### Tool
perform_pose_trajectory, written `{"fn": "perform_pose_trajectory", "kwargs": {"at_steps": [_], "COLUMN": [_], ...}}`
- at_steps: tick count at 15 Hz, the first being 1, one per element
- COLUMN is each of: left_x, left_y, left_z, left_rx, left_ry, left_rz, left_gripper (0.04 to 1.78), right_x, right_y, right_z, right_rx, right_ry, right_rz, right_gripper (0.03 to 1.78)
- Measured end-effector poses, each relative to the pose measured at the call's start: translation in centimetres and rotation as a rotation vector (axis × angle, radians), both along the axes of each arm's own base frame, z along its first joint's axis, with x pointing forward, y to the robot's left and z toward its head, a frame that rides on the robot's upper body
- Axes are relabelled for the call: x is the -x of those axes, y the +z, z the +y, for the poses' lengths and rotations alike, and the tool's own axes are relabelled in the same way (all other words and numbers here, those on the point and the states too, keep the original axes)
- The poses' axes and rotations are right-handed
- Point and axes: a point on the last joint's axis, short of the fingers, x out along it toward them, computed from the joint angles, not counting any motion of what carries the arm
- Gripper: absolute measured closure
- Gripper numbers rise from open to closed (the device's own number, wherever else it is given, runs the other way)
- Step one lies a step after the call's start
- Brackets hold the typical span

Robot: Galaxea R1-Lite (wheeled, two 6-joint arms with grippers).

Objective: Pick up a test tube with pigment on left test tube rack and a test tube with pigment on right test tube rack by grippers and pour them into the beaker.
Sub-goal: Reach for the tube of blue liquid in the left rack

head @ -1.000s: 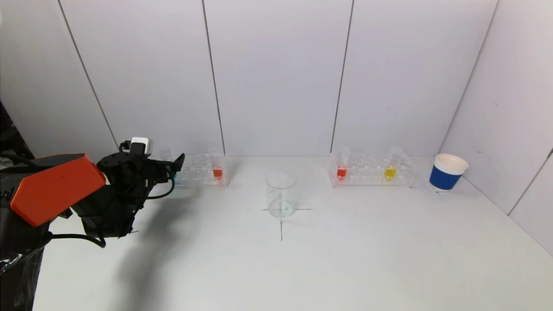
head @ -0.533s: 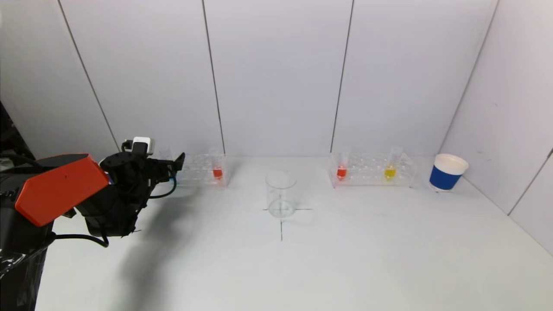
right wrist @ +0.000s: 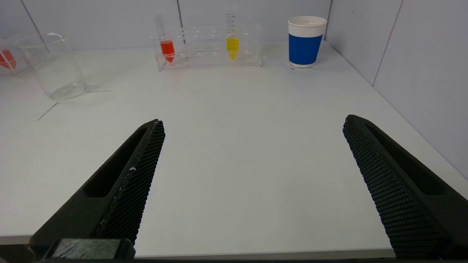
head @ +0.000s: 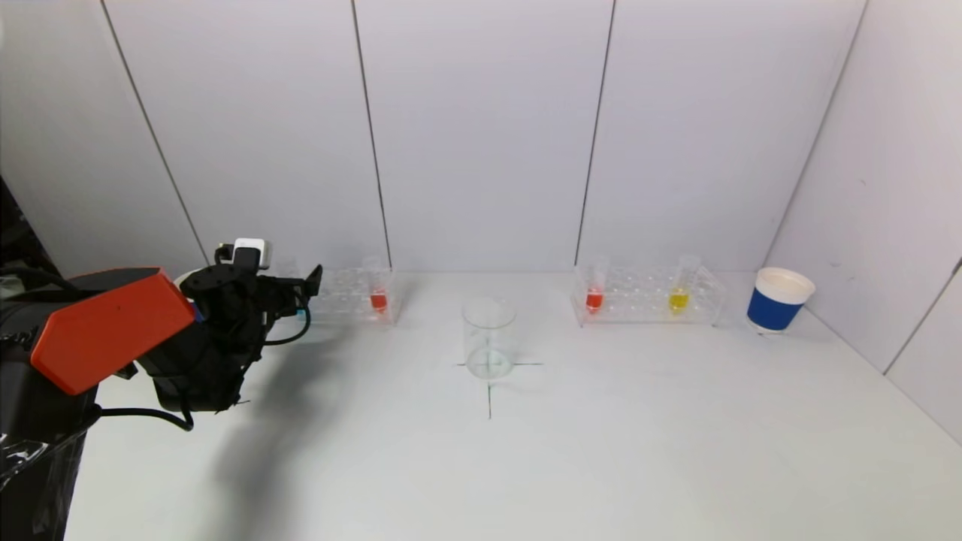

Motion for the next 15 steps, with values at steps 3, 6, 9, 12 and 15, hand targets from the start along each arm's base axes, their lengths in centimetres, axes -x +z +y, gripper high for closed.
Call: {"fn": "perform_pose_trajectory", "kwargs": {"at_steps": [3, 6, 9, 12, 15], "left_x": [-0.10, -0.31, -0.37, -0.45, -0.46], "left_y": [0.06, 0.03, -0.03, -0.07, -0.07], "left_z": [-0.17, -0.32, -0.57, -0.60, -0.71], "left_rx": [0.001, 0.001, 0.001, 0.001, 0.001], "left_ry": [0.011, 0.024, 0.019, 0.018, 0.017], "left_rz": [-0.004, -0.004, -0.003, -0.005, -0.005], "left_gripper": [0.06, 0.06, 0.06, 0.06, 0.06], "right_x": [0.00, 0.00, 0.00, 0.00, 0.00], "right_y": [0.00, 0.00, 0.00, 0.00, 0.00], "right_z": [0.00, 0.00, 0.00, 0.00, 0.00], "right_rx": [0.001, 0.000, 0.001, 0.000, 0.000], "right_ry": [0.000, 0.000, -0.001, -0.001, 0.000], "right_rz": [0.000, 0.000, 0.000, 0.000, 0.000], "right_gripper": [0.04, 0.04, 0.04, 0.04, 0.04]}}
